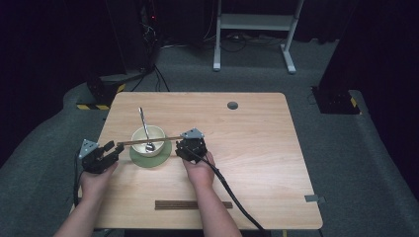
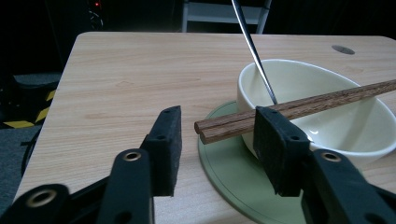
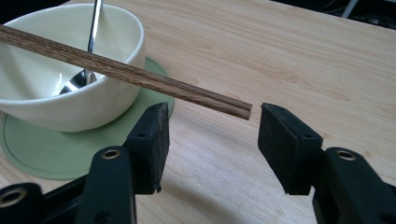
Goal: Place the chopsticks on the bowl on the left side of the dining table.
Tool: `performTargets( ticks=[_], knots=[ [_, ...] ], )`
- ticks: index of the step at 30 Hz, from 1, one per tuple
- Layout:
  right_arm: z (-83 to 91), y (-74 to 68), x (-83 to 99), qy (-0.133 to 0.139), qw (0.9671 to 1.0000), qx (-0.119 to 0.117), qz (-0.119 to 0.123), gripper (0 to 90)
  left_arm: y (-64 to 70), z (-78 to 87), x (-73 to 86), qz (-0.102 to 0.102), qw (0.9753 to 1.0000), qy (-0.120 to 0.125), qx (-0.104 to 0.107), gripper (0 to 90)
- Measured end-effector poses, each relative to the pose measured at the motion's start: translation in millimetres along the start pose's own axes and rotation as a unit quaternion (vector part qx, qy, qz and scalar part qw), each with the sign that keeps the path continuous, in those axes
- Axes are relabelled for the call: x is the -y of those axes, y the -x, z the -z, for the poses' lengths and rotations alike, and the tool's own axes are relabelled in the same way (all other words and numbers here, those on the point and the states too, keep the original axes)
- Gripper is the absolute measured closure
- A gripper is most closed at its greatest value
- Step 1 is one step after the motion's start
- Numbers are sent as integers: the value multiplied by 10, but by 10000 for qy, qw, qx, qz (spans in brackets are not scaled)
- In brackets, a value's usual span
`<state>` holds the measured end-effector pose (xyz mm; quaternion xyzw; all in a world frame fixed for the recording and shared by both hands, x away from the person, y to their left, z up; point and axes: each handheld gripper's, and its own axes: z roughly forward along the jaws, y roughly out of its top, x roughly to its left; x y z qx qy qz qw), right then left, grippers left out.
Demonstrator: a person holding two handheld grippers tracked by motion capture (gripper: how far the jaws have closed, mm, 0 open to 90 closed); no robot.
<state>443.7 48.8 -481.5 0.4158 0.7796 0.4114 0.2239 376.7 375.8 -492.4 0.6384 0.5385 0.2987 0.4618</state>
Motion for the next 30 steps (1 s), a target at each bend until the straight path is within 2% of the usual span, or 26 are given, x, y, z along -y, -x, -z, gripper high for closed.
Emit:
performTargets(
  ticks=[2,4,9,16,21,30],
  knots=[
    [36,16,18,6,10000,55,-1,475,27,-9,6,-114,9999,-67,8,483],
    [65,30,30,19,10000,81,14,492,48,-15,7,-241,9996,-111,-78,488],
    [125,43,50,29,9998,183,88,528,23,-51,20,-132,9997,-191,-112,533],
    [155,11,66,29,9993,323,184,611,-13,-66,18,10,9997,-160,-157,581],
    [148,22,79,21,9991,390,155,668,-40,-104,11,176,9996,-165,-133,592],
    [125,56,92,-6,9990,425,97,720,-39,-151,-3,261,9993,-173,-192,622]
  ],
)
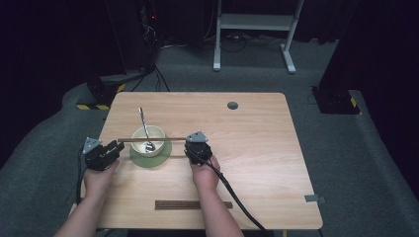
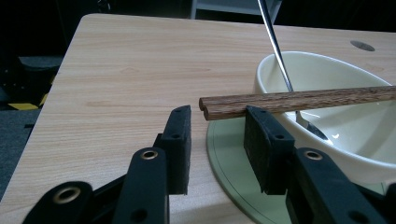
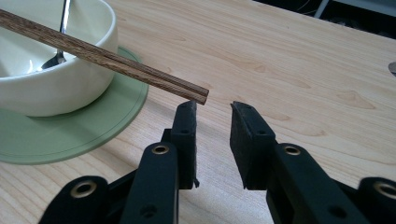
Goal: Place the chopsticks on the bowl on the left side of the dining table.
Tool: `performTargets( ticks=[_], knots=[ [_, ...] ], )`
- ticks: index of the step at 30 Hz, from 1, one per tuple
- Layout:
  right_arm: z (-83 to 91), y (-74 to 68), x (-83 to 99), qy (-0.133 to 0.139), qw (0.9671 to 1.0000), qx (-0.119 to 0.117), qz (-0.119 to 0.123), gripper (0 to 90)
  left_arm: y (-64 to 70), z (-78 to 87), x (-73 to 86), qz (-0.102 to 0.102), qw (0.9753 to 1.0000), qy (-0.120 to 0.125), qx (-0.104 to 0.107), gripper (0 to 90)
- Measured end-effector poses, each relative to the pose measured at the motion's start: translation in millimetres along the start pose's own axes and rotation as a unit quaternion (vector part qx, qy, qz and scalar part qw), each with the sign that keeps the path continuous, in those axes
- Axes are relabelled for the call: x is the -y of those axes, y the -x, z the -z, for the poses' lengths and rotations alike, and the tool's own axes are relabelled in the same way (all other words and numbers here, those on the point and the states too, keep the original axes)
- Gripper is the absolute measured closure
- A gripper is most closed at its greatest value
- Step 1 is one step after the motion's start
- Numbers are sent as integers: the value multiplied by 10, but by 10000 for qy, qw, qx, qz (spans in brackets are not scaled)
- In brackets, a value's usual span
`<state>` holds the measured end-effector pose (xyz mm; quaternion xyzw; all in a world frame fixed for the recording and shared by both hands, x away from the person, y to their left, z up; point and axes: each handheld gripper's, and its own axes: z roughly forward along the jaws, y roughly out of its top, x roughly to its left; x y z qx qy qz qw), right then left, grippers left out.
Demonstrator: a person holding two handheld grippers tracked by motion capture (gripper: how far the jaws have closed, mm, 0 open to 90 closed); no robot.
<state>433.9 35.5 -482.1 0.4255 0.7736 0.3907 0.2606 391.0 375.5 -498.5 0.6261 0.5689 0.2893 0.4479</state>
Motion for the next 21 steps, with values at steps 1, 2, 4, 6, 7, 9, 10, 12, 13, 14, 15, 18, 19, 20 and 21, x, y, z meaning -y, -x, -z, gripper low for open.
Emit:
performTargets(
  ticks=[1,2,4,6,7,9,10,12,13,14,15,18,19,20,21],
  knots=[
    [-3,-1,2,-4,10000,-10,7,721,4,-4,-3,-3,10000,-2,-12,624],
    [-3,-6,4,-8,10000,-18,7,722,6,-7,-3,-3,10000,-1,-15,628],
    [-5,-13,7,4,10000,-12,14,724,8,-12,-5,-9,10000,-6,-35,633],
    [-8,-17,9,8,10000,-6,19,733,9,-16,-5,4,10000,-10,-38,654],
    [-8,-18,9,17,10000,-2,28,737,9,-16,-5,-11,10000,-10,-51,665],
    [-15,-16,10,30,10000,7,51,747,8,-16,-7,-14,10000,-13,-67,674],
    [-20,-15,10,27,10000,9,48,751,9,-16,-8,-11,10000,-12,-70,678],
    [-27,-10,10,25,10000,16,43,760,11,-15,-9,-16,10000,-4,-76,683],
    [-29,-9,11,24,10000,10,39,765,10,-14,-9,-12,10000,-2,-77,684],
    [-31,-10,12,24,10000,6,43,774,10,-14,-9,-15,10000,-2,-77,685],
    [-31,-15,12,22,10000,7,58,781,11,-15,-9,-14,10000,-1,-78,686],
    [-35,-22,15,30,9999,7,104,802,10,-15,-9,-27,10000,-7,-76,690],
    [-36,-26,15,34,9999,6,108,808,11,-15,-9,-26,10000,-7,-73,692],
    [-35,-30,15,31,9999,4,96,813,12,-14,-9,-33,10000,-7,-72,693],
    [-36,-31,14,49,9999,-2,121,814,14,-13,-10,-47,10000,-1,-68,695]
  ],
)
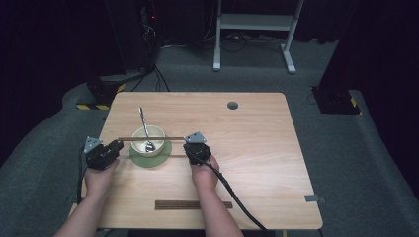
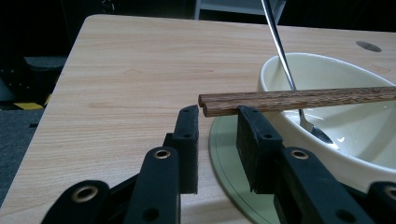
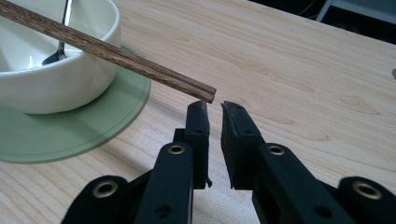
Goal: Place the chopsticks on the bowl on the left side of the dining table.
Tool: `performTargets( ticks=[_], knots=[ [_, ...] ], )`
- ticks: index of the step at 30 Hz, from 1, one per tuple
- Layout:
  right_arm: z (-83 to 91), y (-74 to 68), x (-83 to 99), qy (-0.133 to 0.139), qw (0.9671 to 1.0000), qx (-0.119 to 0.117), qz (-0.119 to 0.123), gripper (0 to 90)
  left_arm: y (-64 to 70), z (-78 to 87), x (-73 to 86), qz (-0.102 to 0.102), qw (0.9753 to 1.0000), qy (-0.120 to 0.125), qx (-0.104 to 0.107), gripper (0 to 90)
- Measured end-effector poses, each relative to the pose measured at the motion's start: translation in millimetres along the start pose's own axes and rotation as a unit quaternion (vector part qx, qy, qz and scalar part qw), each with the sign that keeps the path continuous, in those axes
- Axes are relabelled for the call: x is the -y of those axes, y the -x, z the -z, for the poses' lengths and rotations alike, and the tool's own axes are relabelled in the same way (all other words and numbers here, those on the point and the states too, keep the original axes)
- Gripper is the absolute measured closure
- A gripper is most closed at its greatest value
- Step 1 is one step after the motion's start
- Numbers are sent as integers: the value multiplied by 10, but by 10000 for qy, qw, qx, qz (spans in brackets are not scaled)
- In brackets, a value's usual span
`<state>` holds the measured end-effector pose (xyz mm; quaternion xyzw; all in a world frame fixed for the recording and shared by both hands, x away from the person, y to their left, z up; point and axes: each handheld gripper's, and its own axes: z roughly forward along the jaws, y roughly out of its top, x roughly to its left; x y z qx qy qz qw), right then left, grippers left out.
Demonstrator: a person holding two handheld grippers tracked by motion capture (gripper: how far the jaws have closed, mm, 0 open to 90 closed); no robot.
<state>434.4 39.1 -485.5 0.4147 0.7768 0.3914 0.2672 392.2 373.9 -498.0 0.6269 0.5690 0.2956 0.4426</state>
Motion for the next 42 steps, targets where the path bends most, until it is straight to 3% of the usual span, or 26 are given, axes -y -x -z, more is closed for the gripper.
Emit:
performTargets(
  ticks=[29,34,39,42],
  knots=[
    [-20,-53,16,58,9999,56,113,849,-2,-5,1,15,10000,-9,-9,713],
    [4,-56,22,67,9999,68,95,760,-8,0,3,28,10000,-26,-21,675],
    [103,-26,36,113,9998,99,109,607,21,36,10,-53,10000,-60,-12,593],
    [204,46,74,57,10000,10,12,512,44,104,33,-204,9995,-207,153,514]
  ],
)
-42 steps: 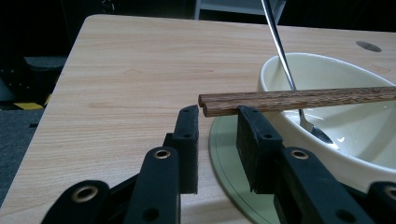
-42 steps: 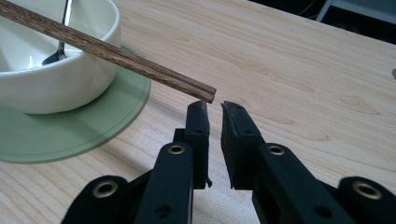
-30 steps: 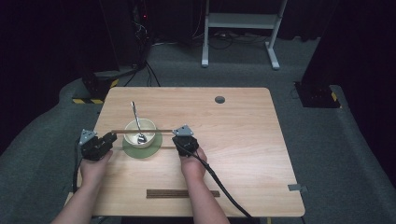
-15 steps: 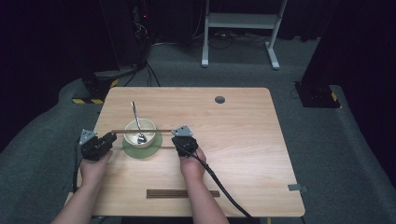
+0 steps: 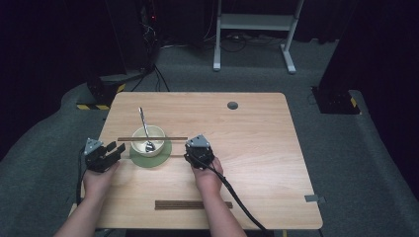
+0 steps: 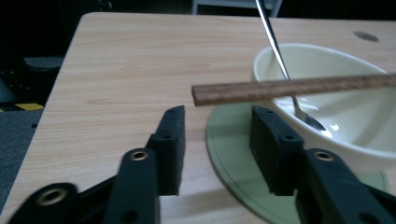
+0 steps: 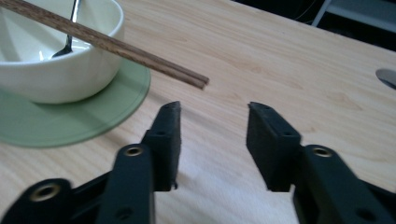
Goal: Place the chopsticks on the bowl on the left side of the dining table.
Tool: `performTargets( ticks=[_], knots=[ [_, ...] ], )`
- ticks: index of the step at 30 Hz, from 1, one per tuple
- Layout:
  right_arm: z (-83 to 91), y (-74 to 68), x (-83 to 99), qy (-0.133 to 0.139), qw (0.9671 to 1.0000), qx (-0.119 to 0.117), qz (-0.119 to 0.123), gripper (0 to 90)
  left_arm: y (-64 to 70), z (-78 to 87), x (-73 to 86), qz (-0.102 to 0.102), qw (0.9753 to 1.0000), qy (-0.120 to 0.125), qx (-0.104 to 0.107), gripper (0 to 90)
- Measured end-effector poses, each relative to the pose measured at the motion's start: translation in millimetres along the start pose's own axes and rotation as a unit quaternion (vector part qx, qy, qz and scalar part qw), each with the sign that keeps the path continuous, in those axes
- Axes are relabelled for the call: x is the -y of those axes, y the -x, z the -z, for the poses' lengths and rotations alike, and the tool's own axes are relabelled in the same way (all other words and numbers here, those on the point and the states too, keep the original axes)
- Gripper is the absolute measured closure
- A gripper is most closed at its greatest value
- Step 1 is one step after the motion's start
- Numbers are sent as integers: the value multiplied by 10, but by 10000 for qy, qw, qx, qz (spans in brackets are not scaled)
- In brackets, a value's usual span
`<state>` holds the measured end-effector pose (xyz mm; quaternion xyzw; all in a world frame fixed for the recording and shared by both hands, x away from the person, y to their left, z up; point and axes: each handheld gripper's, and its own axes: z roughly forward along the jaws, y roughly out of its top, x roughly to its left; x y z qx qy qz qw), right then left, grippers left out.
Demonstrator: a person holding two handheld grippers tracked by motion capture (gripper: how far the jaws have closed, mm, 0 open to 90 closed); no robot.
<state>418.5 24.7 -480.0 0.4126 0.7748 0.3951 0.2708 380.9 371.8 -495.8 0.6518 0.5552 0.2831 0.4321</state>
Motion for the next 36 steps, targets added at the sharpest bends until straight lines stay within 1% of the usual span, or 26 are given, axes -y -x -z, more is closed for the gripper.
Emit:
performTargets(
  ticks=[3,6,8,9,12,14,15,16,17,18,19,21,22,23,24,25,27,28,29,36],
  knots=[
    [141,134,83,-96,9998,-116,-93,421,63,125,60,-175,9997,-103,121,448],
    [286,284,203,-147,9996,-158,-171,375,175,234,141,-265,9988,-277,303,391],
    [401,413,311,-165,9995,-158,-225,354,274,281,220,-392,9977,-412,367,365],
    [462,483,369,-163,9995,-137,-251,343,318,294,255,-464,9968,-522,389,358],
    [654,731,555,-176,9993,-71,-332,316,422,301,370,-524,9939,-874,425,297],
    [764,916,697,-270,9989,-54,-386,302,469,295,453,-677,9911,-1082,378,271],
    [811,1003,776,-348,9987,-34,-376,304,494,288,499,-792,9898,-1132,350,271],
    [857,1083,859,-424,9986,28,-329,303,518,281,543,-942,9880,-1186,311,264],
    [901,1159,944,-482,9983,94,-309,301,535,281,570,-1052,9864,-1231,278,257],
    [945,1232,1026,-529,9980,161,-305,294,553,292,576,-1122,9865,-1173,234,252],
    [1001,1313,1117,-569,9976,245,-326,294,563,292,581,-1133,9866,-1152,211,249],
    [1074,1433,1226,-635,9967,298,-406,289,568,278,579,-1051,9867,-1214,256,244],
    [1094,1471,1257,-678,9963,314,-435,284,569,265,575,-985,9868,-1249,301,235],
    [1117,1532,1303,-750,9954,337,-501,279,568,262,573,-991,9864,-1272,307,214],
    [1124,1566,1328,-785,9947,345,-572,272,563,254,571,-945,9866,-1286,328,206],
    [1125,1614,1365,-855,9932,360,-702,259,557,250,569,-922,9866,-1300,339,199],
    [1111,1658,1417,-976,9915,421,-747,248,557,244,566,-940,9864,-1302,356,190],
    [1114,1676,1422,-993,9910,386,-811,238,557,241,565,-943,9863,-1303,363,188],
    [1116,1683,1425,-994,9911,391,-789,231,556,239,564,-955,9862,-1304,368,187],
    [1101,1677,1416,-1020,9901,451,-851,209,552,233,560,-981,9858,-1300,416,191]
  ],
)
